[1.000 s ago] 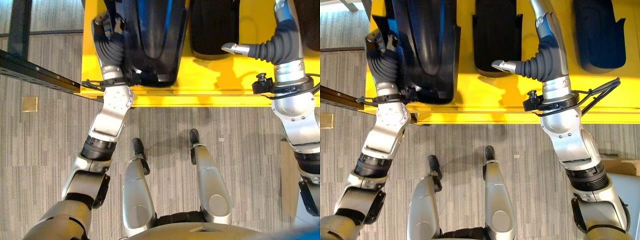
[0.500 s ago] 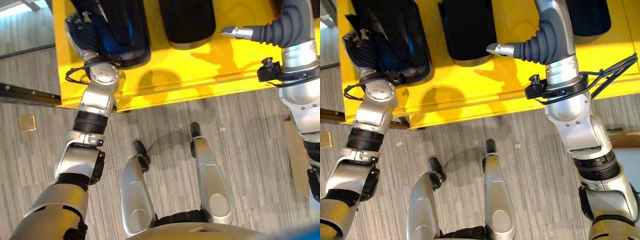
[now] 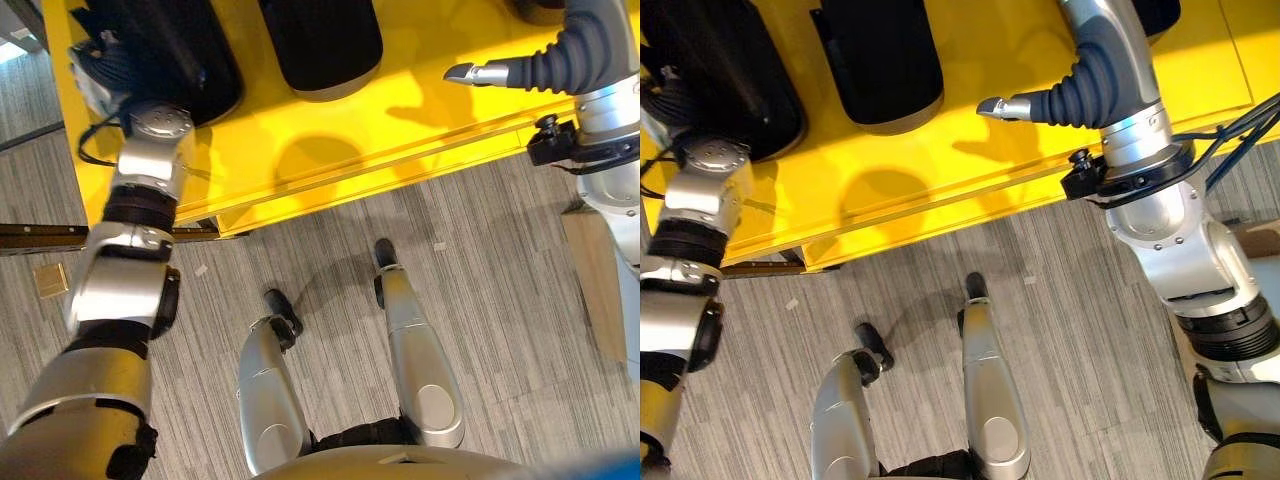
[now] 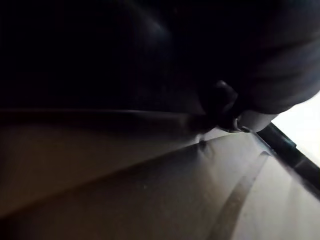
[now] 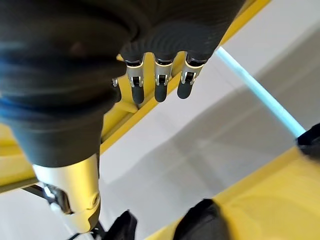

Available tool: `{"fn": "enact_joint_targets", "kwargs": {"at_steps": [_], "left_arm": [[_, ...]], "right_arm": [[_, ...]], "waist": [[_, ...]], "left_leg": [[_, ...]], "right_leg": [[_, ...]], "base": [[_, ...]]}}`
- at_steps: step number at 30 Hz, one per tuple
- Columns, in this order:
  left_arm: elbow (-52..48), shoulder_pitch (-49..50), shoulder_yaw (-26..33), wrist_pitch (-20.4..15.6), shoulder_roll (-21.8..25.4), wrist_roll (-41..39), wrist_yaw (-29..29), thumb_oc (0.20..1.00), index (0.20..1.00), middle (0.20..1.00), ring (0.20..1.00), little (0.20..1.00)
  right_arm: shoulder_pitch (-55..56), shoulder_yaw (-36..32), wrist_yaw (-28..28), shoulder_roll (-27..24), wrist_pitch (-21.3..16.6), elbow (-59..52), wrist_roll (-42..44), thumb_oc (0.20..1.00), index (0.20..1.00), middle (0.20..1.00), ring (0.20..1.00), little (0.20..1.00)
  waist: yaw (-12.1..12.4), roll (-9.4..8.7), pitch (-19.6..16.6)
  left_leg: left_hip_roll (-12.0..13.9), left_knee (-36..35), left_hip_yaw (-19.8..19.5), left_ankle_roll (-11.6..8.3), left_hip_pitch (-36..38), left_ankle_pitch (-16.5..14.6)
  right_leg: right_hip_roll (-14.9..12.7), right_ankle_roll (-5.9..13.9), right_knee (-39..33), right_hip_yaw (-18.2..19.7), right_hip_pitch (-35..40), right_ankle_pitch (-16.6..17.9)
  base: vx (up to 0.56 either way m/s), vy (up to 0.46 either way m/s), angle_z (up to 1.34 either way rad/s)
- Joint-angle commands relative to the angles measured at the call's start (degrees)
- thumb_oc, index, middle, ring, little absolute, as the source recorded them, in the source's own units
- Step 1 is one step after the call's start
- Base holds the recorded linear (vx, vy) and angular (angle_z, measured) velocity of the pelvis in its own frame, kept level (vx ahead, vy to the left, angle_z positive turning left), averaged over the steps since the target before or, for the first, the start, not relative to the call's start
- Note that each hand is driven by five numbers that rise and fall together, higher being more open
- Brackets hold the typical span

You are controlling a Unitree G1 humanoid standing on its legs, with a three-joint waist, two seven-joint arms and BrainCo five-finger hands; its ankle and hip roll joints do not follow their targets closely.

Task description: Move parts from the plastic box to the shelf.

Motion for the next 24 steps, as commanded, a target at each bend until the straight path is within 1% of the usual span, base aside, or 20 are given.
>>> {"fn": "enact_joint_targets", "kwargs": {"at_steps": [1, 2, 4, 9, 13, 19, 20, 23, 24], "left_arm": [[-0.6, -1.6, -1.0, 0.1, 3.3, -0.3, 3.9, 0.200, 0.200, 0.200, 0.200, 0.200], [0.6, -1.6, -1.2, 1.4, 4.6, 1.3, 3.1, 0.200, 0.200, 0.200, 0.200, 0.200], [2.6, -1.2, -1.7, 2.6, 6.5, 1.0, 1.8, 0.200, 0.200, 0.200, 0.200, 0.200], [3.8, -0.5, -3.0, 5.5, 8.6, 5.3, -0.9, 0.200, 0.200, 0.200, 0.200, 0.200], [4.8, -1.5, -4.6, 5.8, 10.0, 3.4, -2.0, 0.200, 0.200, 0.200, 0.200, 0.200], [5.5, -0.6, -5.1, 6.2, 10.4, 4.8, -4.4, 0.200, 0.200, 0.200, 0.200, 0.200], [5.5, -0.4, -5.2, 6.7, 10.4, 5.2, -5.0, 0.200, 0.200, 0.200, 0.200, 0.200], [4.9, 1.5, -5.0, 6.2, 10.2, 5.6, -5.4, 0.200, 0.200, 0.200, 0.200, 0.200], [4.2, 2.5, -5.3, 6.5, 10.2, 8.7, -6.1, 0.200, 0.200, 0.200, 0.200, 0.200]], "right_arm": [[-1.7, -1.9, -0.9, 2.0, -3.0, -1.9, 2.7, 1.000, 1.000, 1.000, 1.000, 1.000], [-1.5, -1.8, -1.0, 1.6, -3.0, -2.1, 3.0, 1.000, 1.000, 1.000, 1.000, 1.000], [-1.3, -1.5, -1.3, 0.6, -2.8, -2.6, 3.7, 1.000, 1.000, 1.000, 1.000, 1.000], [-1.4, -1.1, -1.6, -0.5, -2.8, -3.0, 4.0, 1.000, 1.000, 1.000, 1.000, 1.000], [-1.8, -0.5, -2.2, -1.8, -2.2, -3.1, 4.5, 1.000, 1.000, 1.000, 1.000, 1.000], [-1.3, -0.5, -2.6, -2.2, -2.1, -3.3, 4.9, 1.000, 1.000, 1.000, 1.000, 1.000], [-1.0, -0.6, -2.6, -2.1, -2.2, -3.3, 5.0, 1.000, 1.000, 1.000, 1.000, 1.000], [-0.4, -1.0, -2.9, -2.5, -2.0, -3.8, 5.3, 1.000, 1.000, 1.000, 1.000, 1.000], [-0.2, -1.1, -2.9, -2.5, -2.1, -3.9, 5.4, 1.000, 1.000, 1.000, 1.000, 1.000]], "waist": [[0.0, -0.31, -3.2], [-0.1, -0.16, -3.3], [-0.2, 0.11, -3.1], [-0.2, 0.31, -2.9], [-0.3, 0.47, -2.9], [-0.2, 0.46, -2.8], [-0.2, 0.41, -2.9], [0.0, 0.37, -2.9], [0.2, 0.34, -2.8]], "left_leg": [[-1.0, 1.1, -0.2, 1.38, -2.6, 0.9], [-1.1, 1.0, -0.1, 1.41, -2.4, 0.8], [-1.2, 0.7, 0.1, 1.38, -2.1, 0.8], [-1.3, 0.8, 0.1, 1.57, -2.4, 0.8], [-1.3, 1.1, 0.1, 1.77, -2.8, 0.5], [-1.5, 1.4, 0.1, 1.94, -3.0, 0.3], [-1.5, 1.5, 0.0, 1.94, -3.0, 0.2], [-1.6, 1.5, 0.0, 2.04, -2.9, 0.1], [-1.6, 1.4, -0.2, 2.08, -2.9, 0.1]], "right_leg": [[-1.2, -1.45, 1.9, -5.3, 1.1, -2.4], [-1.2, -1.41, 1.8, -5.1, 1.2, -2.4], [-1.4, -1.38, 1.7, -5.0, 1.4, -2.5], [-1.5, -1.35, 1.3, -4.9, 1.2, -2.2], [-1.6, -1.25, 1.3, -4.9, 0.7, -1.9], [-1.4, -1.27, 1.1, -4.9, 0.9, -1.9], [-1.4, -1.24, 1.0, -4.9, 1.0, -1.9], [-1.4, -1.16, 0.9, -5.0, 1.0, -1.9], [-1.4, -1.09, 1.0, -5.1, 1.1, -1.8]], "base": [[0.03, 0.028, -0.05], [0.02, 0.028, -0.03], [0.03, 0.055, -0.01], [-0.01, 0.009, 0.02], [0.00, 0.000, 0.00], [0.00, 0.000, 0.00], [0.00, 0.000, 0.00], [0.00, 0.000, 0.00], [0.00, 0.000, 0.00]]}}
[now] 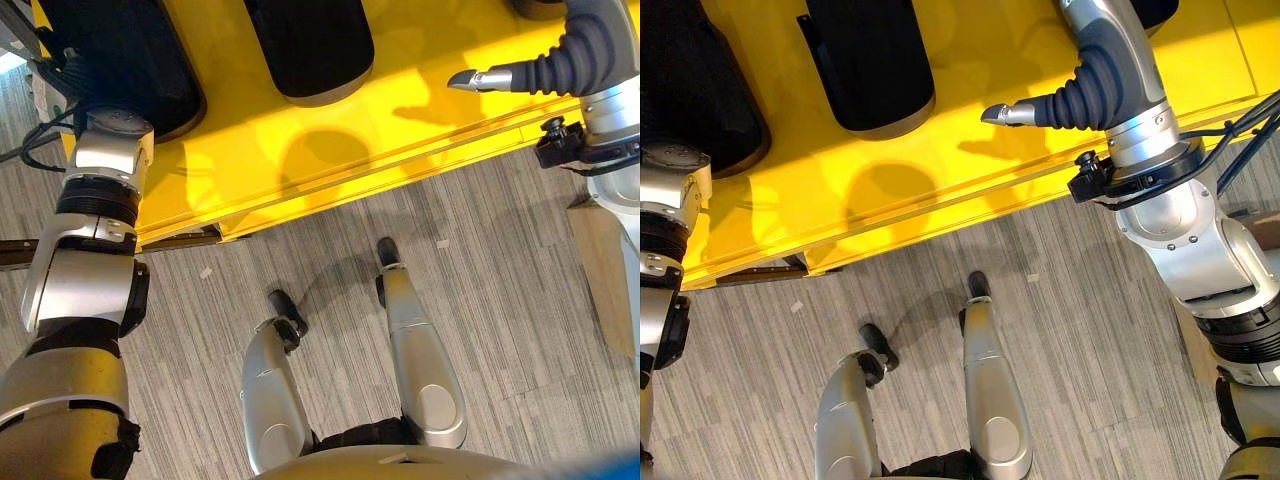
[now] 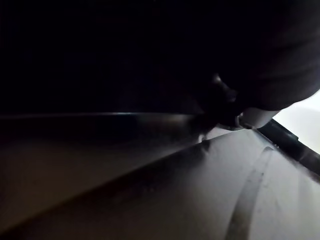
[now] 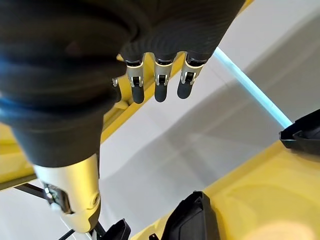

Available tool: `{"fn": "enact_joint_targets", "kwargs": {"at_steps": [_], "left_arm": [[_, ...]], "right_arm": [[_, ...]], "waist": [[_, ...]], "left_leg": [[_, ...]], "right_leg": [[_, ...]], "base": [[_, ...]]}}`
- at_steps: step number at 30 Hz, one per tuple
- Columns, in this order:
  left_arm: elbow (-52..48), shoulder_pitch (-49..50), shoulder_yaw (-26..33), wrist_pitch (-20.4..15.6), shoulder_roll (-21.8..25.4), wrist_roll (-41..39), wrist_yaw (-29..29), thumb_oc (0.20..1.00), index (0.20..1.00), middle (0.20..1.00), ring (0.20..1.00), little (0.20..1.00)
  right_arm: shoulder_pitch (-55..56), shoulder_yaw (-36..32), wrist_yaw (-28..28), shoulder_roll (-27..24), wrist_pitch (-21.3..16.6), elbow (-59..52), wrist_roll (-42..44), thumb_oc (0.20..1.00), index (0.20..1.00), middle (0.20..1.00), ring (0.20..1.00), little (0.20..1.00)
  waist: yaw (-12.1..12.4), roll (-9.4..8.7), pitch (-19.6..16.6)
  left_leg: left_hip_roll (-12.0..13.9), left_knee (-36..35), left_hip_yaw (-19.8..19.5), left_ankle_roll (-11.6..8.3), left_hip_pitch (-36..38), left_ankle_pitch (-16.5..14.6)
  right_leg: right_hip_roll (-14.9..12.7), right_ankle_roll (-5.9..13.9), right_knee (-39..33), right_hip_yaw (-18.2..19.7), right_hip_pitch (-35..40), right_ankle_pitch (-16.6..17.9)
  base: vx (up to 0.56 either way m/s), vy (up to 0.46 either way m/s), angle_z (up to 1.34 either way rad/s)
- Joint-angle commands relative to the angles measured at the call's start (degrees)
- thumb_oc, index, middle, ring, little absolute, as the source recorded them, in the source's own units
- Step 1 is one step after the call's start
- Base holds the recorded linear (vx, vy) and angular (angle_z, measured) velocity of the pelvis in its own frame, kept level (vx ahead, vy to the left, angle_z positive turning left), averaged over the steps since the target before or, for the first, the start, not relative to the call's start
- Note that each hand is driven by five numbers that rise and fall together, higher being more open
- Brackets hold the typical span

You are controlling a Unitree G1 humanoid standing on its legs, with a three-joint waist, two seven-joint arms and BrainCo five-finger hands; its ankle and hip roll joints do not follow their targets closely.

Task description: Move parts from the plastic box to the shelf.

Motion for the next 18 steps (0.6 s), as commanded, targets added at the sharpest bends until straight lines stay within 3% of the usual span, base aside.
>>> {"fn": "enact_joint_targets", "kwargs": {"at_steps": [1, 15, 18], "left_arm": [[-0.8, 2.4, -2.1, -0.4, 5.2, 8.0, -0.5, 0.200, 0.200, 0.200, 0.200, 0.200], [-3.3, 1.9, -6.1, 3.5, 6.4, 16.8, -4.0, 0.200, 0.200, 0.200, 0.200, 0.200], [-3.1, 2.1, -6.2, 3.2, 6.7, 15.2, -3.7, 0.200, 0.200, 0.200, 0.200, 0.200]], "right_arm": [[-0.2, -3.2, -2.1, 0.7, -1.7, -3.7, 2.1, 1.000, 1.000, 1.000, 1.000, 1.000], [-0.8, -2.0, -2.4, -0.4, -1.8, -3.2, 2.0, 1.000, 1.000, 1.000, 1.000, 1.000], [-1.0, -1.7, -2.4, -0.5, -1.8, -3.1, 1.9, 1.000, 1.000, 1.000, 1.000, 1.000]], "waist": [[-0.3, -0.70, -2.8], [-0.3, 0.41, -2.9], [-0.3, 0.46, -3.0]], "left_leg": [[-1.4, 2.3, -0.5, 2.34, -3.3, -0.1], [-1.8, 1.8, 0.1, 2.49, -3.3, 0.1], [-1.8, 1.7, 0.2, 2.44, -3.2, 0.2]], "right_leg": [[-1.5, -0.79, 0.9, -5.2, 1.3, -1.7], [-1.9, -0.57, 0.2, -4.9, 1.2, -1.3], [-2.0, -0.50, 0.1, -4.9, 1.2, -1.2]], "base": [[0.00, 0.000, 0.00], [-0.01, 0.015, 0.00], [0.00, 0.010, 0.00]]}}
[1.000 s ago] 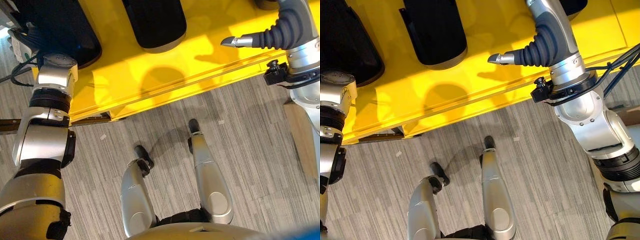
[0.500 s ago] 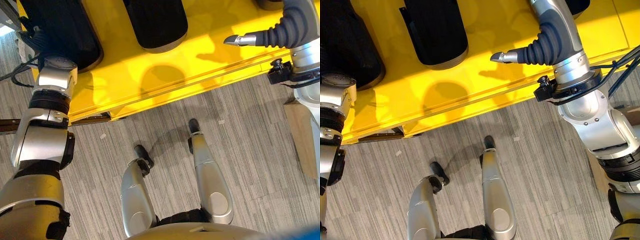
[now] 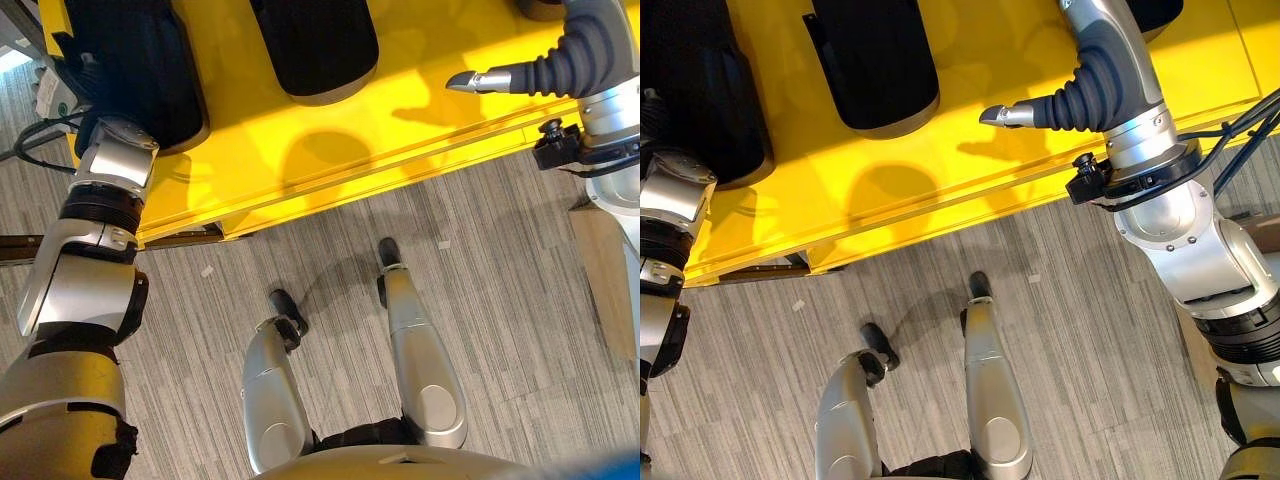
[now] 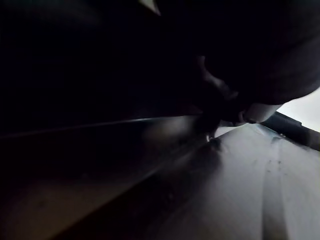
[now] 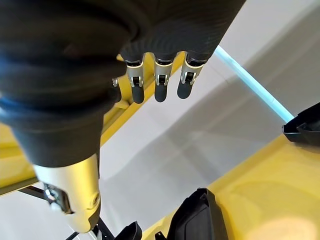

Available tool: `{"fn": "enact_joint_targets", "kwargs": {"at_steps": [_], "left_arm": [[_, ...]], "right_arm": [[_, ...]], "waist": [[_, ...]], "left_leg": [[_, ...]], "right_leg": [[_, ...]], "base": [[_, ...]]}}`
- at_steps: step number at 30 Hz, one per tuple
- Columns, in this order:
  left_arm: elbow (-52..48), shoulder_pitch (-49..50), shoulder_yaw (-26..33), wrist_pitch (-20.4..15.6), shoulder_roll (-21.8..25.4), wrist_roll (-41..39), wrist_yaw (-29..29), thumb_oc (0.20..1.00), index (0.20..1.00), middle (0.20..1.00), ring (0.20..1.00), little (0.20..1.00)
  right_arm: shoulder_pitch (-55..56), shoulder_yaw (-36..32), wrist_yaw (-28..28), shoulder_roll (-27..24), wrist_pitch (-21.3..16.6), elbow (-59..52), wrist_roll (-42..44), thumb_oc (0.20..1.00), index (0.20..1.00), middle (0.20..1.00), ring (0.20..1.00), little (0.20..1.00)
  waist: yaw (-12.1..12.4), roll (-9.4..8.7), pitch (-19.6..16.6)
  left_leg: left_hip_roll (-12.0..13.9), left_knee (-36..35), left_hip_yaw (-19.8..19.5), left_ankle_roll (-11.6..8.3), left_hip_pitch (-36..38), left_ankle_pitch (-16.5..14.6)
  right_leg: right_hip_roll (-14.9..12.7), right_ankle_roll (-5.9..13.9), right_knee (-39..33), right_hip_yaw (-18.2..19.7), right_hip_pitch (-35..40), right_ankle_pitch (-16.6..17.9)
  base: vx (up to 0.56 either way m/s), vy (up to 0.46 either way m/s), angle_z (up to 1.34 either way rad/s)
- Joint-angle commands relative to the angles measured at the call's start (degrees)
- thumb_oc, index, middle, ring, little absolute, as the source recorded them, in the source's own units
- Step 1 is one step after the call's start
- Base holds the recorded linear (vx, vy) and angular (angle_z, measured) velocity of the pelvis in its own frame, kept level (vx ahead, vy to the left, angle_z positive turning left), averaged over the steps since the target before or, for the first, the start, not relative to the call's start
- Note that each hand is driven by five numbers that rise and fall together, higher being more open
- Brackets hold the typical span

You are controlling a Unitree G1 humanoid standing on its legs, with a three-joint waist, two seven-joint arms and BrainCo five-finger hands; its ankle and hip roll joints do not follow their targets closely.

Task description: Move parts from the plastic box to the shelf.

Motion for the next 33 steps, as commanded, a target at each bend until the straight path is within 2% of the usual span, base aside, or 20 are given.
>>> {"fn": "enact_joint_targets", "kwargs": {"at_steps": [1, 6, 7, 8, 11, 13, 15, 20, 21, 23, 26, 29, 32, 33], "left_arm": [[-1.6, 1.3, -0.4, -0.6, 5.5, 2.8, 1.4, 0.200, 0.200, 0.200, 0.200, 0.200], [-1.6, 0.4, -0.6, 0.3, 5.9, 1.1, 1.6, 0.200, 0.200, 0.200, 0.200, 0.200], [-1.5, 0.5, -0.6, 0.2, 5.8, 0.6, 1.9, 0.740, 0.740, 0.740, 0.740, 0.740], [-1.4, 0.9, -0.1, -0.6, 5.7, 0.3, 2.4, 1.000, 1.000, 1.000, 1.000, 1.000], [-1.5, 1.1, 0.3, -2.3, 5.6, 0.1, 3.1, 1.000, 1.000, 1.000, 1.000, 1.000], [-2.2, 0.9, 0.4, -1.3, 5.5, 0.8, 3.5, 1.000, 1.000, 1.000, 1.000, 1.000], [-2.4, 1.1, 0.8, -1.0, 5.3, -1.7, 5.3, 1.000, 1.000, 1.000, 1.000, 1.000], [-2.5, 1.4, 3.2, -4.5, 4.2, -9.5, 9.0, 1.000, 1.000, 1.000, 1.000, 1.000], [-2.6, 1.4, 3.8, -4.8, 3.9, -9.1, 9.6, 1.000, 1.000, 1.000, 1.000, 1.000], [-3.0, 1.5, 4.7, -6.7, 3.5, -9.9, 12.3, 1.000, 1.000, 1.000, 1.000, 1.000], [-3.8, 1.6, 6.0, -7.8, 3.0, -11.6, 17.7, 1.000, 1.000, 1.000, 1.000, 1.000], [-4.9, 1.6, 8.0, -10.9, 2.4, -13.5, 19.7, 1.000, 1.000, 1.000, 1.000, 1.000], [-6.6, 1.6, 10.2, -16.1, 1.0, -13.0, 24.3, 1.000, 1.000, 1.000, 1.000, 1.000], [-6.8, 1.7, 10.4, -16.8, 0.9, -13.0, 25.1, 1.000, 1.000, 1.000, 1.000, 1.000]], "right_arm": [[-1.1, -2.2, -1.9, -0.5, -1.7, -3.2, 0.5, 1.000, 1.000, 1.000, 1.000, 1.000], [-1.2, -2.2, -2.3, -0.9, -1.4, -3.0, 1.0, 1.000, 1.000, 1.000, 1.000, 1.000], [-1.2, -2.1, -2.4, -0.9, -1.3, -3.1, 1.0, 1.000, 1.000, 1.000, 1.000, 1.000], [-0.9, -2.2, -2.6, -0.9, -1.6, -3.2, 0.8, 1.000, 1.000, 1.000, 1.000, 1.000], [-0.9, -2.2, -2.5, -1.2, -1.5, -3.3, 0.7, 1.000, 1.000, 1.000, 1.000, 1.000], [-0.5, -2.5, -2.6, -1.1, -1.7, -3.3, 0.4, 1.000, 1.000, 1.000, 1.000, 1.000], [-0.4, -2.6, -2.6, -0.9, -1.7, -3.3, 0.3, 1.000, 1.000, 1.000, 1.000, 1.000], [-0.2, -2.4, -3.0, -0.3, -1.3, -3.4, -0.3, 1.000, 1.000, 1.000, 1.000, 1.000], [-0.1, -2.4, -3.2, -0.1, -0.9, -3.6, -0.5, 1.000, 1.000, 1.000, 1.000, 1.000], [0.0, -2.4, -3.5, 0.3, -0.8, -3.5, -0.7, 1.000, 1.000, 1.000, 1.000, 1.000], [0.4, -2.4, -3.8, 0.7, -0.9, -3.3, -1.0, 1.000, 1.000, 1.000, 1.000, 1.000], [0.9, -2.6, -4.3, 1.3, -0.8, -3.2, -1.4, 1.000, 1.000, 1.000, 1.000, 1.000], [1.5, -2.9, -5.6, 2.3, -0.9, -3.1, -2.5, 1.000, 1.000, 1.000, 1.000, 1.000], [1.6, -2.9, -5.8, 2.4, -0.9, -3.2, -2.8, 1.000, 1.000, 1.000, 1.000, 1.000]], "waist": [[-0.6, 0.42, -3.0], [-0.6, 0.37, -3.2], [-0.6, 0.32, -3.2], [-0.6, 0.28, -3.1], [-0.6, 0.29, -3.1], [-0.5, 0.20, -3.1], [-0.4, 0.05, -3.2], [-0.1, -0.32, -3.3], [0.0, -0.39, -3.4], [0.1, -0.67, -3.4], [0.4, -0.94, -3.5], [0.7, -1.18, -3.7], [1.0, -1.44, -3.7], [1.0, -1.45, -3.7]], "left_leg": [[-1.7, 1.6, 0.2, 2.40, -3.2, 0.3], [-1.9, 1.1, 0.2, 2.54, -3.3, 0.5], [-1.9, 1.0, 0.3, 2.52, -3.3, 0.6], [-1.9, 0.8, 0.3, 2.53, -3.3, 0.8], [-2.1, 0.7, 0.3, 2.62, -3.4, 0.8], [-2.1, 0.7, 0.3, 2.60, -3.5, 0.8], [-2.1, 0.5, 0.3, 2.55, -3.3, 0.9], [-2.1, 0.2, 0.1, 2.46, -3.3, 1.1], [-2.1, 0.1, 0.1, 2.49, -3.2, 1.1], [-2.1, 0.2, -0.1, 2.50, -3.4, 1.1], [-2.0, 0.3, -0.3, 2.44, -3.4, 1.0], [-2.0, 0.1, -0.5, 2.44, -3.3, 1.1], [-1.9, 0.4, -0.7, 2.39, -3.4, 1.0], [-1.9, 0.4, -0.7, 2.38, -3.4, 1.0]], "right_leg": [[-1.9, -0.48, 0.1, -4.8, 1.2, -1.2], [-1.7, -0.36, -0.1, -4.8, 1.2, -0.9], [-1.7, -0.36, -0.2, -4.9, 1.2, -0.9], [-1.7, -0.44, -0.3, -4.9, 1.2, -0.9], [-1.4, -0.60, -0.3, -4.7, 1.2, -1.0], [-1.4, -0.58, -0.4, -4.8, 1.2, -0.9], [-1.3, -0.57, -0.6, -5.0, 1.4, -1.0], [-1.3, -0.64, -0.9, -5.3, 1.7, -0.9], [-1.2, -0.68, -0.9, -5.3, 1.8, -1.0], [-1.1, -0.76, -0.7, -5.4, 1.8, -1.1], [-1.0, -0.83, -0.6, -5.6, 2.1, -1.3], [-0.8, -0.90, -0.8, -5.7, 2.4, -1.4], [-0.7, -1.02, -0.5, -5.9, 2.5, -1.7], [-0.6, -1.03, -0.5, -5.9, 2.5, -1.7]], "base": [[0.00, 0.000, 0.00], [0.00, 0.000, 0.00], [0.00, 0.000, 0.00], [0.00, 0.000, 0.00], [0.00, 0.000, 0.00], [0.00, 0.000, 0.00], [0.00, 0.000, 0.00], [0.00, 0.000, 0.00], [-0.01, -0.031, 0.01], [-0.01, -0.044, 0.02], [0.01, -0.042, 0.01], [0.00, -0.048, 0.01], [0.00, -0.043, 0.03], [0.01, -0.034, 0.03]]}}
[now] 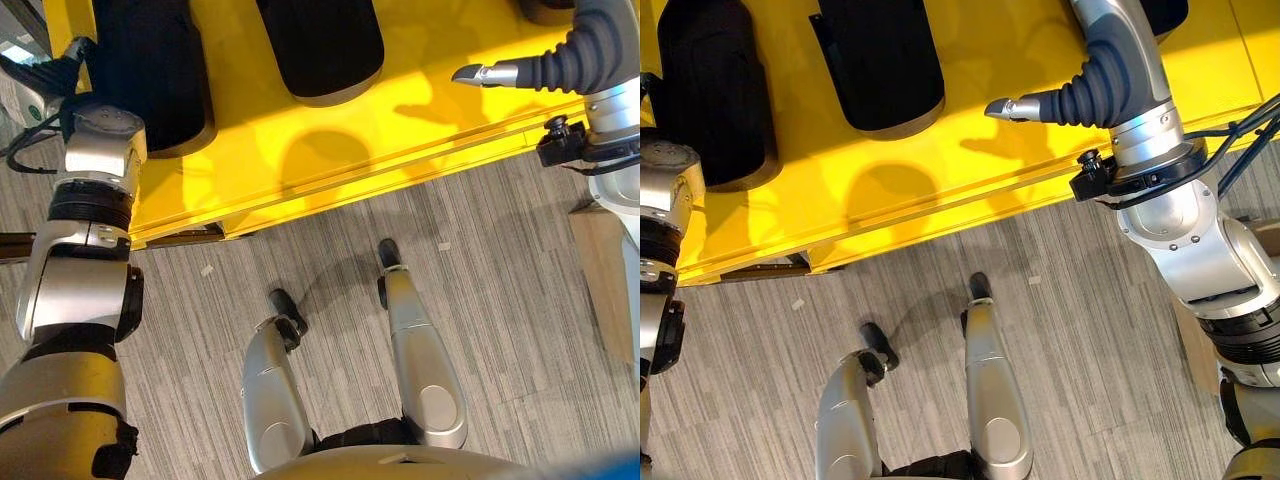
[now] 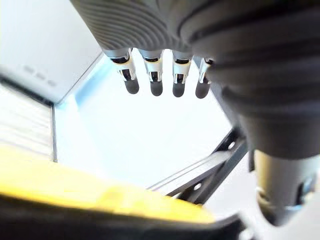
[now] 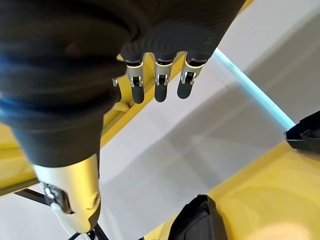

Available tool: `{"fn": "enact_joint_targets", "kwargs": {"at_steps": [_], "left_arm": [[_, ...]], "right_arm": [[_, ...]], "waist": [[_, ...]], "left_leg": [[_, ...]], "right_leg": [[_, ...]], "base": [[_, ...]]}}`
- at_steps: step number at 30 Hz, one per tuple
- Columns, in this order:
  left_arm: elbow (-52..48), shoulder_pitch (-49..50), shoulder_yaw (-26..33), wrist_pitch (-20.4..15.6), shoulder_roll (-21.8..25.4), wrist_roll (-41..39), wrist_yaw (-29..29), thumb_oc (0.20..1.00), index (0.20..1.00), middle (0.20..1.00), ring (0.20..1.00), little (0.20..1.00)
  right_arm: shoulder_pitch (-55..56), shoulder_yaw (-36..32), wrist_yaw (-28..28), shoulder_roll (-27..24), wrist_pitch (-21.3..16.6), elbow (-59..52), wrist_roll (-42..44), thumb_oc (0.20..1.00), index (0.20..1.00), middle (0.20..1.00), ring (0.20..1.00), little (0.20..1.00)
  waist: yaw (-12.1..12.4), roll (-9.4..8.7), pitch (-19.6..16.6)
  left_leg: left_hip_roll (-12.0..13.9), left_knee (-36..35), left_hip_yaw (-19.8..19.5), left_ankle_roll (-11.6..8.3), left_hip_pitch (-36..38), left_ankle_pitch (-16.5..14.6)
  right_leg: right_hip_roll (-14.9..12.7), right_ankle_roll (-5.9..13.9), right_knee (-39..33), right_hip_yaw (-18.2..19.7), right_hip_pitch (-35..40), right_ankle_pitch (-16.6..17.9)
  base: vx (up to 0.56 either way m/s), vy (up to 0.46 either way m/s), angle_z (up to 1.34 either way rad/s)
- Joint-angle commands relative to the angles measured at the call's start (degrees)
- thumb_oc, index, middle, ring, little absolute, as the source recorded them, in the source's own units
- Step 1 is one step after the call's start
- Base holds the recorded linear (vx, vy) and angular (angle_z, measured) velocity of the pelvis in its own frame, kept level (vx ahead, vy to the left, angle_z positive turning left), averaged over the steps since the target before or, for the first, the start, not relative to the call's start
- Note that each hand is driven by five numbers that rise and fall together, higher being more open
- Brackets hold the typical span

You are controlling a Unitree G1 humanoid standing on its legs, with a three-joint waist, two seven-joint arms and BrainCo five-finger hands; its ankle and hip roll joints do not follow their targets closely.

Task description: Move parts from the plastic box to the shelf.

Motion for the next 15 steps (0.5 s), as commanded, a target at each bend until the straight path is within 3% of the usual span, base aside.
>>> {"fn": "enact_joint_targets", "kwargs": {"at_steps": [1, 3, 5, 9, 15], "left_arm": [[-3.6, 1.4, 1.1, -8.0, 1.6, 1.5, 8.1, 1.000, 1.000, 1.000, 1.000, 1.000], [-5.5, 1.3, 2.4, -11.6, 1.6, 8.2, 14.1, 1.000, 1.000, 1.000, 1.000, 1.000], [-7.0, 1.0, 2.5, -13.8, 2.4, 15.4, 15.9, 1.000, 1.000, 1.000, 1.000, 1.000], [-15.0, 2.3, 2.8, -14.8, 3.4, 25.0, 19.4, 1.000, 1.000, 1.000, 1.000, 1.000], [-34.6, 12.4, 4.2, -18.6, 1.0, 34.3, 10.4, 1.000, 1.000, 1.000, 1.000, 1.000]], "right_arm": [[1.8, -3.1, -3.8, 3.6, -1.8, -3.2, -3.2, 1.000, 1.000, 1.000, 1.000, 1.000], [2.5, -3.6, -4.8, 4.3, -2.0, -3.4, -3.9, 1.000, 1.000, 1.000, 1.000, 1.000], [3.5, -4.0, -5.1, 4.7, -2.3, -3.6, -4.1, 1.000, 1.000, 1.000, 1.000, 1.000], [6.5, -5.4, -5.3, 5.0, -3.8, -4.0, -4.7, 1.000, 1.000, 1.000, 1.000, 1.000], [10.3, -6.2, -7.3, 7.7, -4.0, -4.6, -9.0, 1.000, 1.000, 1.000, 1.000, 1.000]], "waist": [[0.3, -1.36, -3.7], [0.4, -1.55, -3.7], [0.4, -1.62, -3.9], [0.9, -1.61, -3.9], [2.9, -1.55, -3.9]], "left_leg": [[-2.1, 0.3, -0.2, 2.46, -3.3, 1.1], [-2.0, 0.2, -0.2, 2.45, -3.2, 1.0], [-1.9, 0.1, -0.1, 2.45, -3.2, 1.0], [-2.1, -0.1, -0.3, 2.36, -3.2, 0.8], [-2.6, -0.8, -0.8, 3.19, -3.8, 2.1]], "right_leg": [[-0.8, -1.05, 0.1, -5.4, 1.9, -1.8], [-0.6, -1.02, 0.2, -5.4, 2.0, -2.0], [-0.7, -1.00, -0.1, -5.4, 2.1, -1.9], [-0.7, -1.06, -0.3, -5.5, 2.3, -2.0], [-0.8, -1.45, -0.5, -6.4, 2.3, -1.3]], "base": [[0.00, 0.000, 0.00], [0.01, -0.037, 0.02], [0.01, -0.029, 0.03], [0.00, -0.024, 0.06], [-0.04, -0.065, 0.02]]}}
